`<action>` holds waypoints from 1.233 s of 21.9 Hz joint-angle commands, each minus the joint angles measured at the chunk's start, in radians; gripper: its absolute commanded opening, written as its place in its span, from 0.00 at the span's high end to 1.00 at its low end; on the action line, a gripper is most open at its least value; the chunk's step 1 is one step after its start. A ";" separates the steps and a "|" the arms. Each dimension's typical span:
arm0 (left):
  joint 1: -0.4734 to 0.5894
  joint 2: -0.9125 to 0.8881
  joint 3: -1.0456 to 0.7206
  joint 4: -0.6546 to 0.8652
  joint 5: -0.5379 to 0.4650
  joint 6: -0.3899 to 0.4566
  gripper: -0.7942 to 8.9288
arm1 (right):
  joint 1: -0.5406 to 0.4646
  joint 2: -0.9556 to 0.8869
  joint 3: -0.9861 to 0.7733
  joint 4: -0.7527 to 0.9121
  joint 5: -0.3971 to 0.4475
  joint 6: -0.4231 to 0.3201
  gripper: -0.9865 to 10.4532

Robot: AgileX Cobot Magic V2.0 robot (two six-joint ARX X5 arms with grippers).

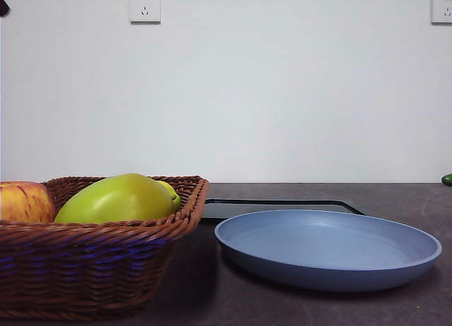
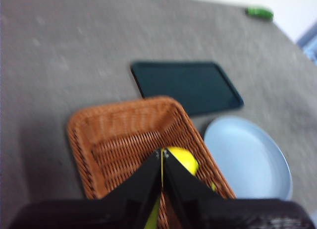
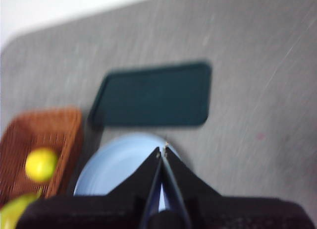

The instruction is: Take the lemon from the basket,put the lemon in the plate,hand out the plate

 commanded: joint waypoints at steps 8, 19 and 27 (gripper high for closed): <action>-0.139 0.208 0.105 -0.156 0.015 0.100 0.86 | 0.014 0.325 0.042 -0.175 -0.159 -0.137 0.78; -0.175 0.226 0.105 -0.106 -0.015 0.010 0.50 | 0.076 0.731 0.041 -0.022 -0.104 -0.155 0.69; -0.183 0.226 0.105 -0.082 -0.015 0.028 0.50 | 0.102 0.907 0.041 0.092 -0.109 -0.128 0.73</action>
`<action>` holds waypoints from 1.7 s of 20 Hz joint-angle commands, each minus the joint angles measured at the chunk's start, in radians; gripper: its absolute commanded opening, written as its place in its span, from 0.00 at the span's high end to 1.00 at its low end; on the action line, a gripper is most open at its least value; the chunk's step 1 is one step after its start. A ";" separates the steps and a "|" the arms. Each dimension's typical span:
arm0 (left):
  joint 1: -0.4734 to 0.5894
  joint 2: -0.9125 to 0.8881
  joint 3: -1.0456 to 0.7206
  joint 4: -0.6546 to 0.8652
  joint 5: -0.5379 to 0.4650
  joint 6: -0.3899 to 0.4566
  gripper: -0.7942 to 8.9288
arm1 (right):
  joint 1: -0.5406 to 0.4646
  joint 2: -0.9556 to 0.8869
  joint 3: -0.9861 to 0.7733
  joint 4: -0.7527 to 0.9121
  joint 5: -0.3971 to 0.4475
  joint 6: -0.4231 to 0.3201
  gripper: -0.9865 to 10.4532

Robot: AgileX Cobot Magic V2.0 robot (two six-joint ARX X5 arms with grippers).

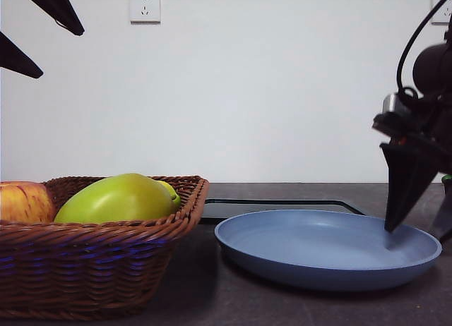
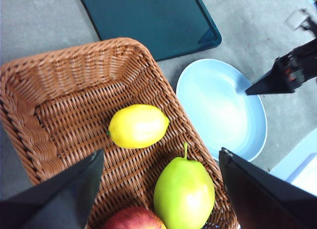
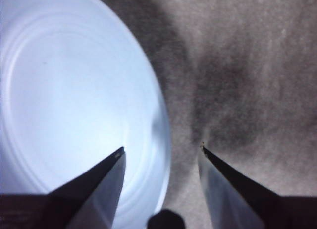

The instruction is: Take the lemon from the basket,put the lemon in the plate,hand out the plate

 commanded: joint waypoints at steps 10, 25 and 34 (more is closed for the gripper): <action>-0.006 0.009 0.018 0.018 -0.002 0.010 0.50 | 0.000 0.009 0.014 0.000 -0.003 0.048 0.91; -0.140 0.396 0.018 0.168 -0.027 -0.423 0.50 | 0.000 -0.388 0.014 -0.044 0.002 0.051 0.91; -0.140 0.558 0.019 0.306 -0.006 -0.634 0.50 | 0.000 -0.402 0.014 -0.043 0.002 0.050 0.91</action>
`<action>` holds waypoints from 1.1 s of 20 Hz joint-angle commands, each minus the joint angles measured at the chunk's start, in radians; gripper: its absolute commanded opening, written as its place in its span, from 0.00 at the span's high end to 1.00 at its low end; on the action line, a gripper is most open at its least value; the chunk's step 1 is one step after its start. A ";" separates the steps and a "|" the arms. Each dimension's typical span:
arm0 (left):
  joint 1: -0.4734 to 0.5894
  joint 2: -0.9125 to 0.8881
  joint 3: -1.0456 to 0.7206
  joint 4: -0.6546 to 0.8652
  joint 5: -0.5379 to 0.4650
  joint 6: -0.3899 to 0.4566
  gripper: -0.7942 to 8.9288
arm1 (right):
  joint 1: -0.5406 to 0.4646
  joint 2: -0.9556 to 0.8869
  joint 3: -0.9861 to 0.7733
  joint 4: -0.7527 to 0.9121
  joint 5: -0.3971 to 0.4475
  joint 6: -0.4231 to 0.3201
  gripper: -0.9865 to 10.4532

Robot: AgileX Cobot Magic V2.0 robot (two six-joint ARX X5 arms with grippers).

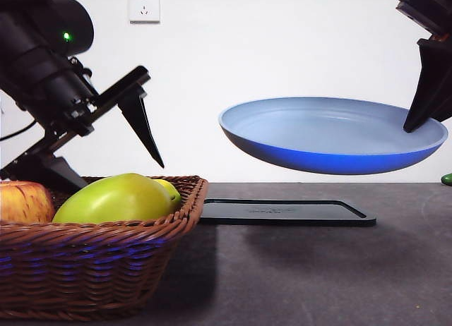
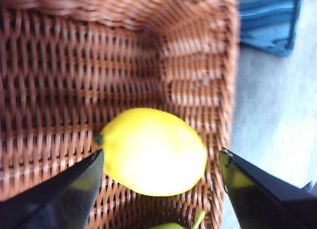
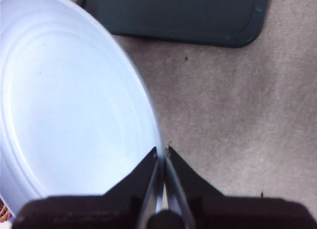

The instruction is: Take the lemon from the basket,put the lemon in the plate,hand out the plate

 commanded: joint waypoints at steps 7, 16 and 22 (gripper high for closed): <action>-0.019 0.088 0.019 0.039 -0.013 -0.066 0.50 | 0.001 0.008 0.014 0.032 -0.002 0.006 0.91; -0.038 0.099 0.019 0.039 -0.006 0.014 0.67 | 0.001 0.008 0.014 0.033 0.003 0.006 0.91; -0.007 0.098 0.077 0.036 0.147 0.074 0.67 | 0.000 0.008 0.014 0.034 0.006 0.006 0.91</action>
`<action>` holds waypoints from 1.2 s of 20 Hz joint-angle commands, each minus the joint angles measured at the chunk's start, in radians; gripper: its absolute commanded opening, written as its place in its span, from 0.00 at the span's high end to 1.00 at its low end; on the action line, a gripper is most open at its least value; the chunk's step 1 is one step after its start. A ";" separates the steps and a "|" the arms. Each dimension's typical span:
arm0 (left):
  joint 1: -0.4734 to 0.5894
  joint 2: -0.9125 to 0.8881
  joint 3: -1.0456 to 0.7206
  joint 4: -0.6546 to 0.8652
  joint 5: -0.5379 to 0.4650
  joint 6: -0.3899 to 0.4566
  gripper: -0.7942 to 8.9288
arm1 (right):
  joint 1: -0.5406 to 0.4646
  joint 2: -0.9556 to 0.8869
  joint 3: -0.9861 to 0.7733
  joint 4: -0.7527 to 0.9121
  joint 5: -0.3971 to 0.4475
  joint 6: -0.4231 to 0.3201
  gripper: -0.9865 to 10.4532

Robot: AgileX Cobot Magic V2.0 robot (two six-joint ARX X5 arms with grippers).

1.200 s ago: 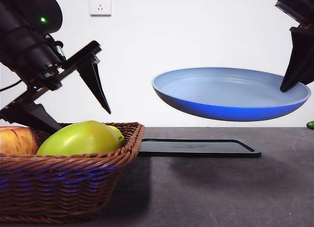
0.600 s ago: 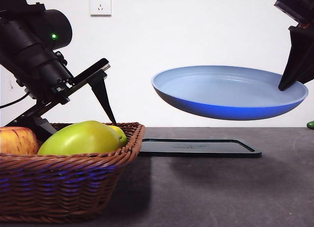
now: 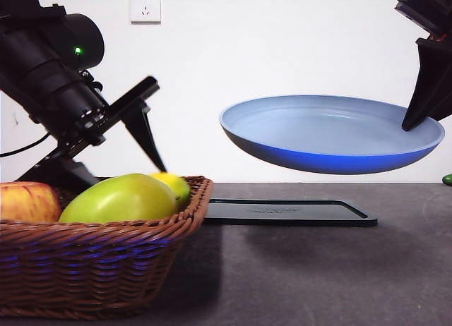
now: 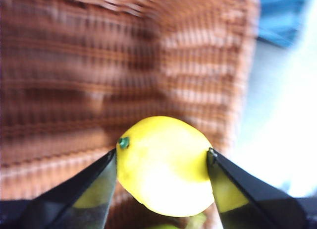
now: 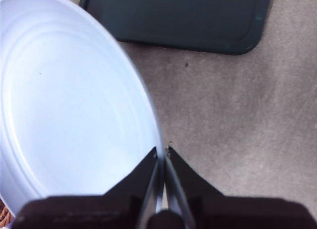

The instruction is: Take the lemon from the basket,put the lemon in the plate,hand out the plate

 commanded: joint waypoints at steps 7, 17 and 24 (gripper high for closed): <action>0.030 0.016 0.312 -0.192 -0.011 0.221 0.67 | -0.011 0.008 0.014 0.014 0.003 0.024 0.91; -0.237 0.014 0.529 -0.331 -0.122 0.561 0.67 | -0.011 0.040 0.014 0.019 0.065 0.079 0.91; -0.521 0.017 0.529 -0.249 -0.563 0.770 0.67 | -0.011 0.043 0.014 0.008 -0.040 0.097 0.91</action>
